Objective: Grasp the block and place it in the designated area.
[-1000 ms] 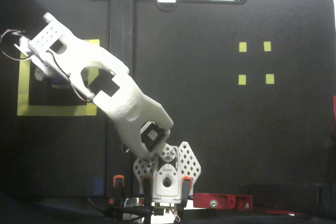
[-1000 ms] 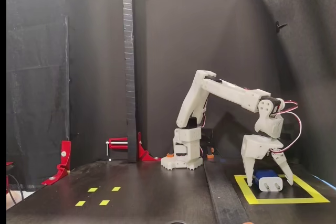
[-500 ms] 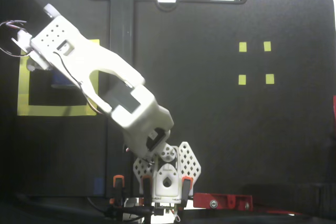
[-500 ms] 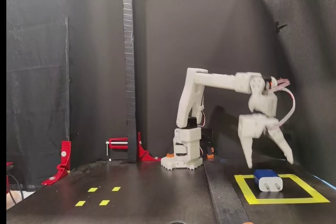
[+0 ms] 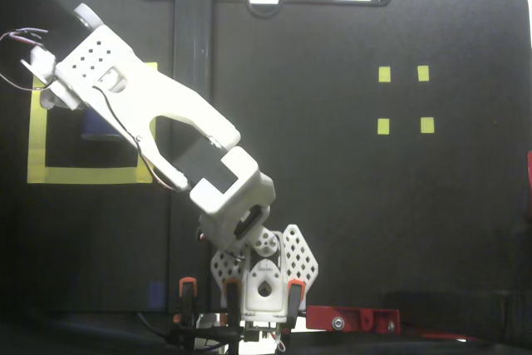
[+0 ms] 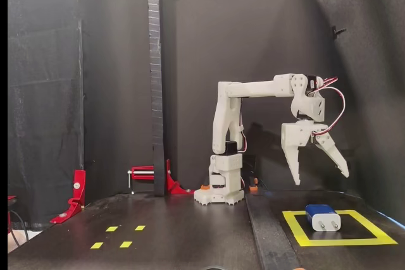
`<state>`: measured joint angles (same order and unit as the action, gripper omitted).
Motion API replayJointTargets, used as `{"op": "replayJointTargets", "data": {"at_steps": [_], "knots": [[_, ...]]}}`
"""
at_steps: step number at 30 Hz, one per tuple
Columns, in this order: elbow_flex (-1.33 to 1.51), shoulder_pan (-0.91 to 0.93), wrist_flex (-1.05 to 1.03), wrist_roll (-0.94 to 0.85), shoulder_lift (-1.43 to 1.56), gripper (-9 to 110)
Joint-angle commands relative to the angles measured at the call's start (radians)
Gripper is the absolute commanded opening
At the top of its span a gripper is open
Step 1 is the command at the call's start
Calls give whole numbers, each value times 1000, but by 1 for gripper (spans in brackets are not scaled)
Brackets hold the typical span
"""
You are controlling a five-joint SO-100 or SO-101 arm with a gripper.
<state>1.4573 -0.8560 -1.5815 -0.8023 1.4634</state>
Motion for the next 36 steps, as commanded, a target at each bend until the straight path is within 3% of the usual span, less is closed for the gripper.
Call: {"op": "replayJointTargets", "data": {"at_steps": [1,14,25,36], "knots": [[-15,12,0,-6,54,38],[-17,20,6,-5,61,0],[-18,28,37,35,61,0],[-15,46,110,509,60,0]]}}
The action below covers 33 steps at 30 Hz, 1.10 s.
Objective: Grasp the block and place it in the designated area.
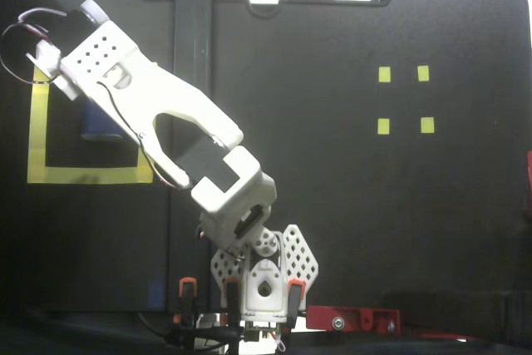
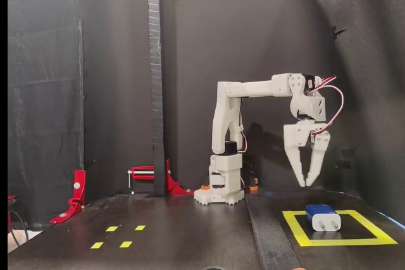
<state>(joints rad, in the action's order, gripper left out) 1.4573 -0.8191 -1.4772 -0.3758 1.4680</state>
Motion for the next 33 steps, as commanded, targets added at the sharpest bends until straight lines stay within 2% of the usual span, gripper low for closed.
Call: {"op": "replayJointTargets", "data": {"at_steps": [1,7,10,22,33], "knots": [[-15,14,11,141,55,0],[-17,34,6,512,55,0],[-17,37,-21,612,57,0],[-17,80,-26,609,57,0],[-17,402,-8,548,60,0]]}}
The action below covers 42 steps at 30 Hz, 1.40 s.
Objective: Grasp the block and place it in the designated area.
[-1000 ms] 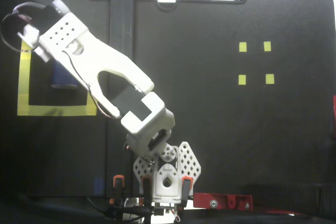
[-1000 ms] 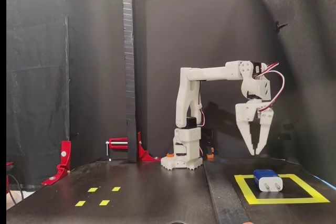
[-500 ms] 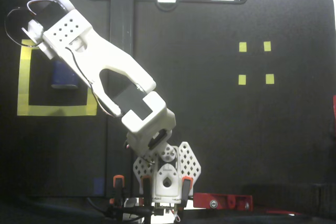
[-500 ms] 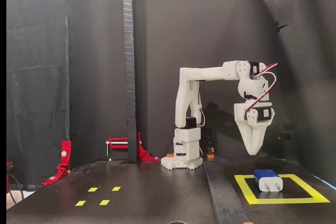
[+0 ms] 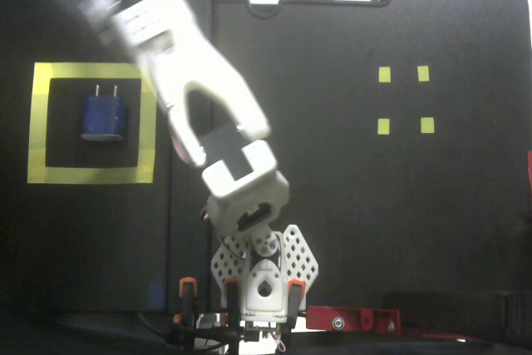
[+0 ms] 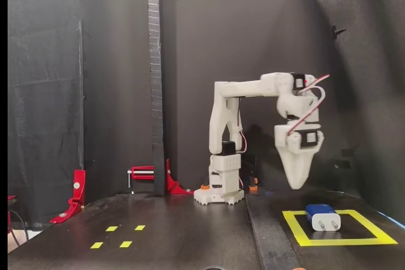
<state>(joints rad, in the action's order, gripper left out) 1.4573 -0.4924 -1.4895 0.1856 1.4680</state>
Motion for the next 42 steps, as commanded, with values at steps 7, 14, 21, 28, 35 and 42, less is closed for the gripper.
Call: {"op": "replayJointTargets", "data": {"at_steps": [7,14,21,28,35,42], "knots": [[-17,333,5,-89,98,0],[-14,483,-8,-164,158,0],[23,480,-38,-176,245,0],[224,486,202,-215,483,0],[548,515,637,-222,795,0],[838,520,910,-222,1072,0]]}}
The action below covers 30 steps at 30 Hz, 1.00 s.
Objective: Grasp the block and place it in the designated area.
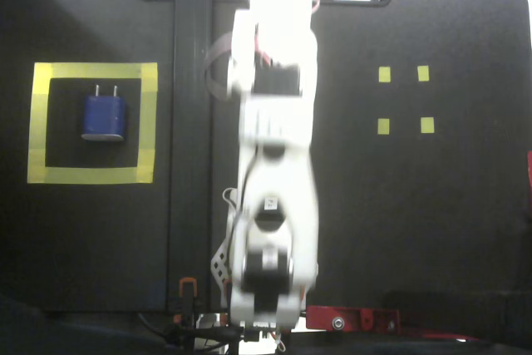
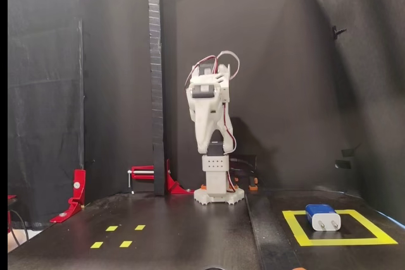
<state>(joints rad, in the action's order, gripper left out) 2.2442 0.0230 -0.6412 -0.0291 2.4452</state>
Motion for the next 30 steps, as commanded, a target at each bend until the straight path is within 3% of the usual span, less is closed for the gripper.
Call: {"op": "replayJointTargets", "data": {"at_steps": [1,20,24,30], "knots": [[77,2,77,-8,130,0],[815,17,664,-37,675,0],[896,17,655,-49,739,0],[896,17,459,-49,811,0]]}}
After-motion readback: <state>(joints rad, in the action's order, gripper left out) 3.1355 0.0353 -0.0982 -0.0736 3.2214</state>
